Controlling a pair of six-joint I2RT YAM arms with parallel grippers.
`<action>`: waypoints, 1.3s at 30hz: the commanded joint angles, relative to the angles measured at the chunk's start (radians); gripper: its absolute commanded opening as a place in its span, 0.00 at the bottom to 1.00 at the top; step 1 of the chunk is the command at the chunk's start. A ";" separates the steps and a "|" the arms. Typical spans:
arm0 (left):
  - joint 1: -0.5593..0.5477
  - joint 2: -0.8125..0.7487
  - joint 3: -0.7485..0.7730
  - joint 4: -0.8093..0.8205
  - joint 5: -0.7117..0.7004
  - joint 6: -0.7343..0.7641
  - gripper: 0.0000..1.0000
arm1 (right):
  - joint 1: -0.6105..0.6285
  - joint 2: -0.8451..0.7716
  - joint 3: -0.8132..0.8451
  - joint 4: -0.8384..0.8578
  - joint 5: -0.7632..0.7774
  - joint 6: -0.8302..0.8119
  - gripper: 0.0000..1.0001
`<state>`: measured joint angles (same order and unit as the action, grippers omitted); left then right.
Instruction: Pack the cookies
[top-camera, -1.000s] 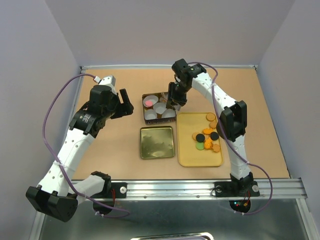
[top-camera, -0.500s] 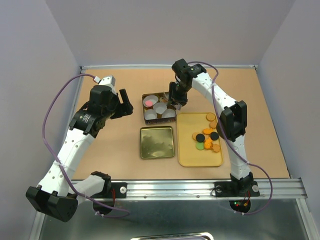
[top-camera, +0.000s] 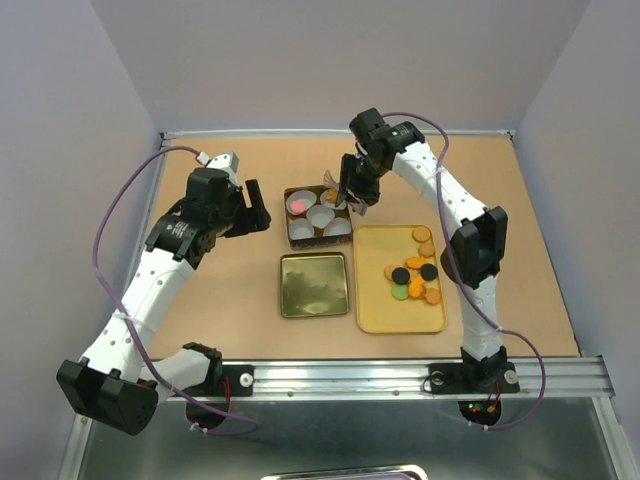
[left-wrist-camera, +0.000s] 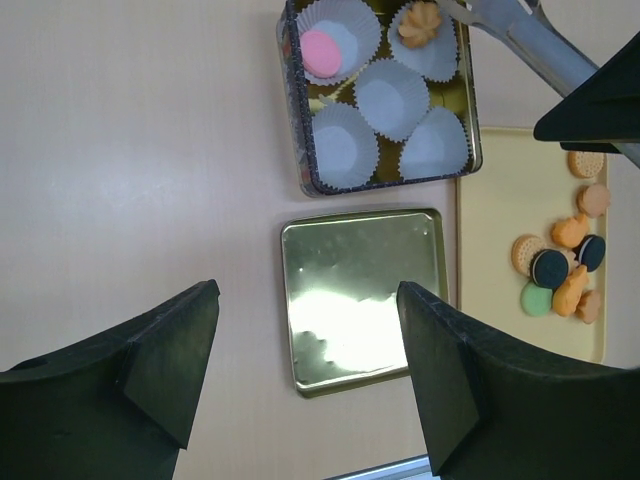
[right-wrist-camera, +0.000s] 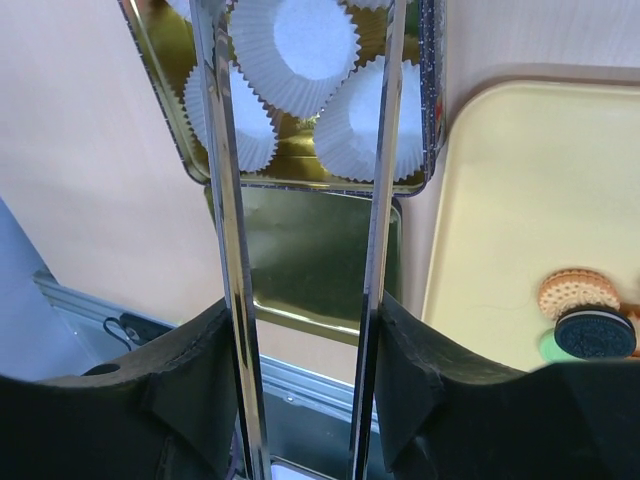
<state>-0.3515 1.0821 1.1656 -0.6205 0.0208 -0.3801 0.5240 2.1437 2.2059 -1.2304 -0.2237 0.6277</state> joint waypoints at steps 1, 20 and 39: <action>0.003 0.006 0.045 0.018 0.028 0.036 0.83 | -0.005 -0.067 0.015 0.000 0.018 0.026 0.54; -0.035 0.070 0.094 0.059 0.185 -0.025 0.83 | -0.050 -0.502 -0.464 -0.158 0.173 0.164 0.54; -0.095 0.098 0.077 0.047 0.182 -0.042 0.83 | -0.048 -0.858 -0.935 -0.114 0.049 0.204 0.53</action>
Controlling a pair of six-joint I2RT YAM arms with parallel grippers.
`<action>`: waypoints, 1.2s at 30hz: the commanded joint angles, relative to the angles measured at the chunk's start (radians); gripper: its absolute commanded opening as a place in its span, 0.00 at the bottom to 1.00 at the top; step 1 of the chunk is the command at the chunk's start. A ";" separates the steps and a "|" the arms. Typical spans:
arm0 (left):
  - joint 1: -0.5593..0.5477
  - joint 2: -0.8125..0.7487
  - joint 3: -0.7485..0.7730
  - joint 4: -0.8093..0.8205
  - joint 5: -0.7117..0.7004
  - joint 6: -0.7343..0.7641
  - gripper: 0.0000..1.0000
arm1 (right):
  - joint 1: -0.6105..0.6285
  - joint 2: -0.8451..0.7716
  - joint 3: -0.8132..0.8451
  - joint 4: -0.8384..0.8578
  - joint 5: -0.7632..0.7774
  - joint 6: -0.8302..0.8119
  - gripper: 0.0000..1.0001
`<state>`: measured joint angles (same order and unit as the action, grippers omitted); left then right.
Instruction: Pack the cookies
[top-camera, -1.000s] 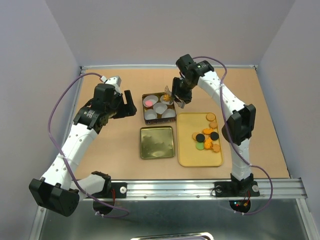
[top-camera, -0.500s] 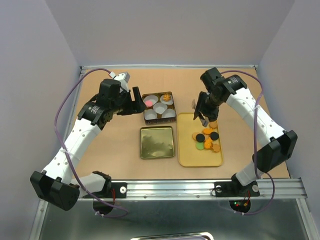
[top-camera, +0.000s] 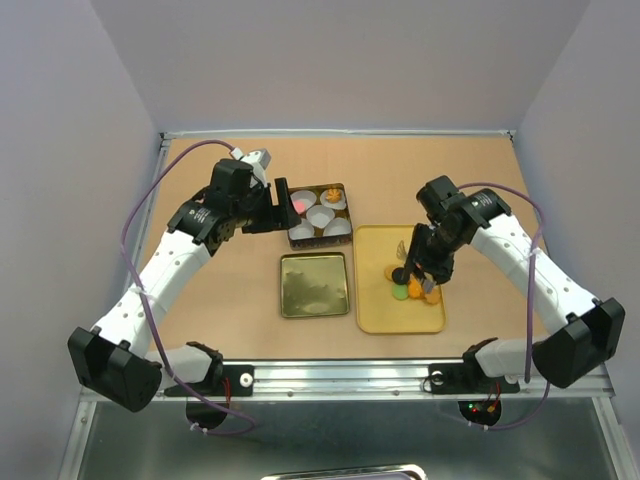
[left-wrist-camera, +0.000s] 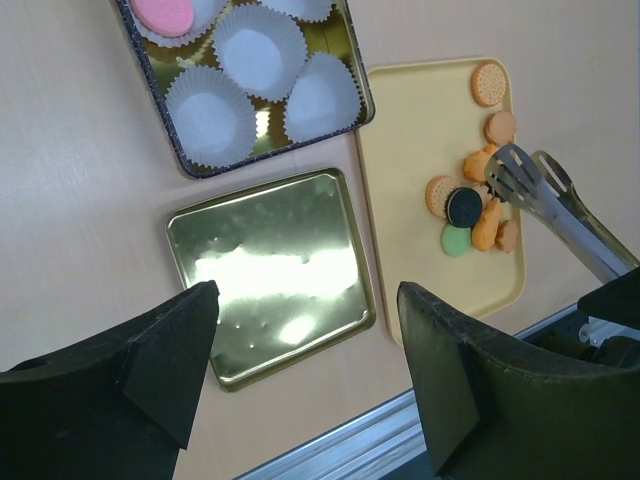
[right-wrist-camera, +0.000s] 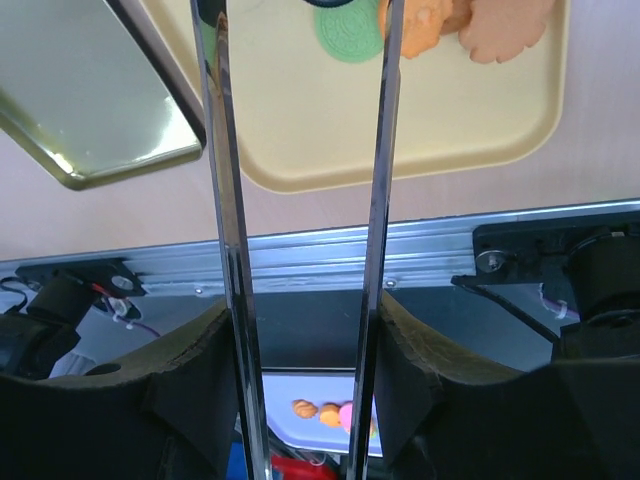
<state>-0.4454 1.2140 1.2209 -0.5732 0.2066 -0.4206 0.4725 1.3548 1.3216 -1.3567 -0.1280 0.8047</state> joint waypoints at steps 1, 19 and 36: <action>-0.001 -0.044 0.014 -0.002 -0.004 -0.003 0.83 | 0.002 -0.085 -0.067 0.024 -0.059 0.033 0.53; -0.001 -0.185 -0.080 -0.011 -0.006 -0.010 0.82 | 0.032 -0.128 -0.187 0.153 -0.087 0.080 0.53; -0.001 -0.234 -0.141 0.016 -0.018 -0.012 0.82 | 0.072 -0.072 -0.137 0.056 -0.045 0.082 0.53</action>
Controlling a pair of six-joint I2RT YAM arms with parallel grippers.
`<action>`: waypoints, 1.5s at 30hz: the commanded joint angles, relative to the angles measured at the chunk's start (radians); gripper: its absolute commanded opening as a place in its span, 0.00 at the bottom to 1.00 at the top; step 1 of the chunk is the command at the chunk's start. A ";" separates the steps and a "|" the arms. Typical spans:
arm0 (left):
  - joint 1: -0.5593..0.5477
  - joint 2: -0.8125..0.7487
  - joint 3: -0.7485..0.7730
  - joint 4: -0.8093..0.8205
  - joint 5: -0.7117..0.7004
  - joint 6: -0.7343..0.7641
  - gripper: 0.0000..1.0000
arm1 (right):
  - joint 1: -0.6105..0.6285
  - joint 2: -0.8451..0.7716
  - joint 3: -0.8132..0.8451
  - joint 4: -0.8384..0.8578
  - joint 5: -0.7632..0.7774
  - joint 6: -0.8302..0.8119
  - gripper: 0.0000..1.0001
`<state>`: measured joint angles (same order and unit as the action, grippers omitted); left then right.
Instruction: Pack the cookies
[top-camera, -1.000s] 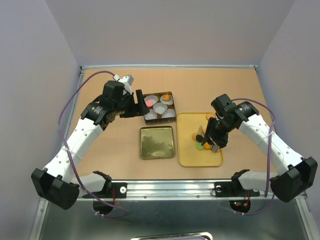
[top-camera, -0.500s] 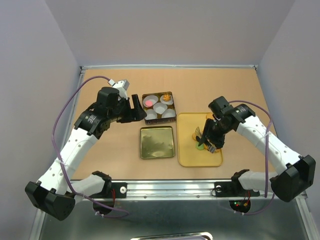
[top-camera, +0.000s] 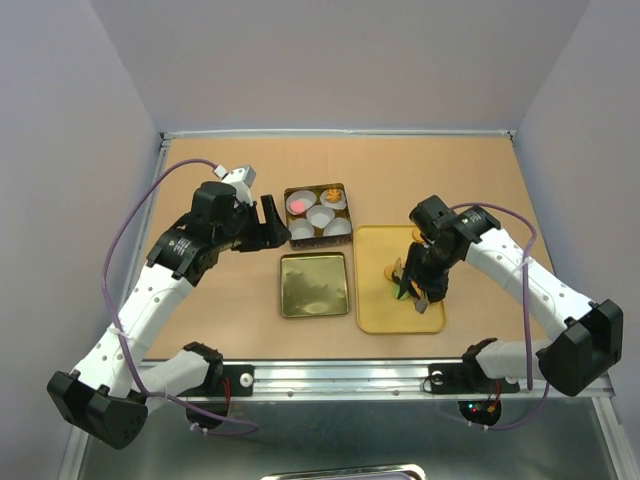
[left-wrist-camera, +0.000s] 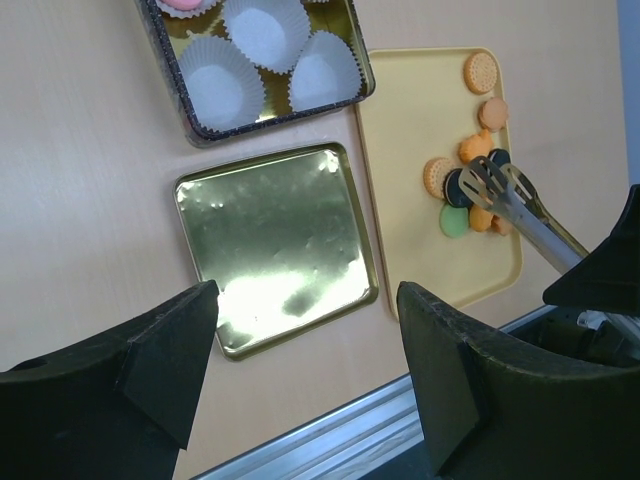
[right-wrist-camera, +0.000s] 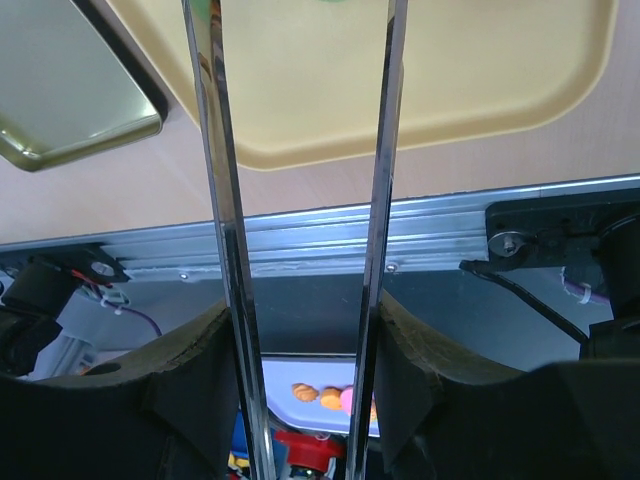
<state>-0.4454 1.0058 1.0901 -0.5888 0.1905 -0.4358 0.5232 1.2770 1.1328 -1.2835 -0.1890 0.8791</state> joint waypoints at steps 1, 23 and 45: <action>0.001 -0.027 -0.010 0.030 -0.005 0.006 0.83 | 0.029 0.008 0.053 -0.013 0.013 0.009 0.53; 0.002 -0.068 -0.048 0.027 -0.014 0.012 0.82 | 0.113 0.056 0.059 0.003 0.026 0.063 0.53; 0.008 -0.085 -0.029 -0.011 -0.037 0.026 0.82 | 0.115 0.218 0.379 -0.106 0.099 -0.002 0.31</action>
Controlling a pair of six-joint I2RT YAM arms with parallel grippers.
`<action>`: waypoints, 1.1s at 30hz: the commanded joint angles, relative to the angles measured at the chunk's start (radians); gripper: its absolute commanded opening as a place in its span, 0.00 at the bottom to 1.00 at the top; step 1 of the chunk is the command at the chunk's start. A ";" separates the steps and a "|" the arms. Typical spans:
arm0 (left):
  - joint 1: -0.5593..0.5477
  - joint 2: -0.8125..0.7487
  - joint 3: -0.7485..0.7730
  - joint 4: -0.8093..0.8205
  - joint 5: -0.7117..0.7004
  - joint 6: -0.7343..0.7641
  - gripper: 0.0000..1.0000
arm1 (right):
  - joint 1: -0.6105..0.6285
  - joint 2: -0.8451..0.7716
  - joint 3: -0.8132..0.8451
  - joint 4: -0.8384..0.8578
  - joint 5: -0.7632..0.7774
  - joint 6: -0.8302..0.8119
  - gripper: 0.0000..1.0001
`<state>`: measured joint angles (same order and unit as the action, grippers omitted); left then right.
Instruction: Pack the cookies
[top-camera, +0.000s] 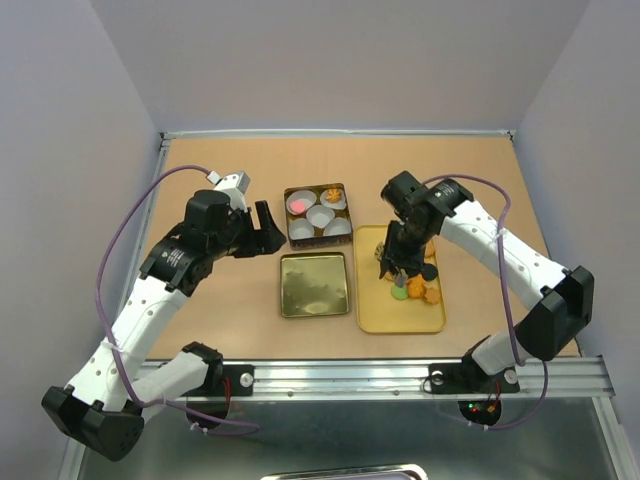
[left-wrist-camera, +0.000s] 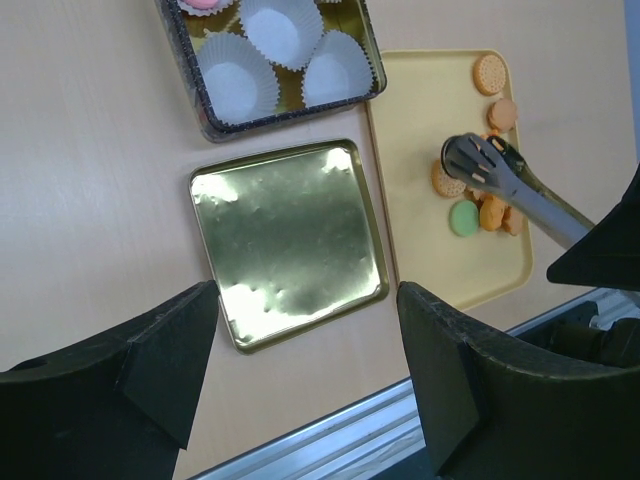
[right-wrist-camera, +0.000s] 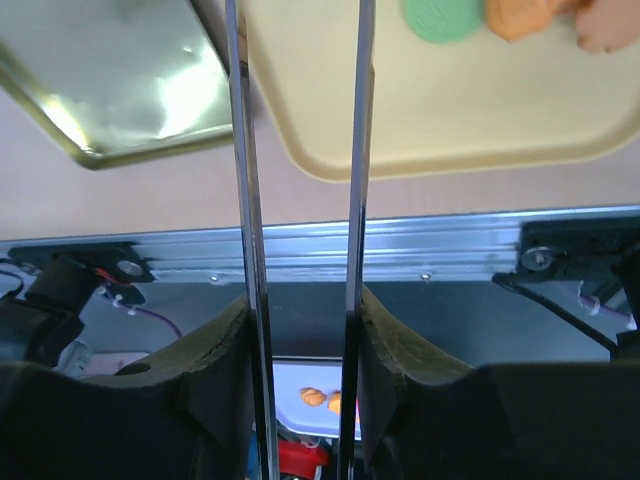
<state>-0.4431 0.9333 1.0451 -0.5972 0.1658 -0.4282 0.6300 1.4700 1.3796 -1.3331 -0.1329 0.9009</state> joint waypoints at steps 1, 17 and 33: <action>0.006 -0.013 0.021 -0.004 -0.012 0.019 0.82 | 0.007 0.033 0.154 -0.055 0.038 -0.023 0.31; 0.009 0.041 0.174 -0.104 -0.077 -0.033 0.84 | 0.008 0.231 0.532 -0.055 0.019 -0.161 0.30; 0.027 0.359 0.963 -0.146 -0.274 -0.139 0.99 | 0.007 0.262 0.567 -0.005 -0.097 -0.321 0.29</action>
<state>-0.4236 1.3338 1.9182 -0.8440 0.0353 -0.5762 0.6300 1.7180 1.8927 -1.3552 -0.2039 0.6434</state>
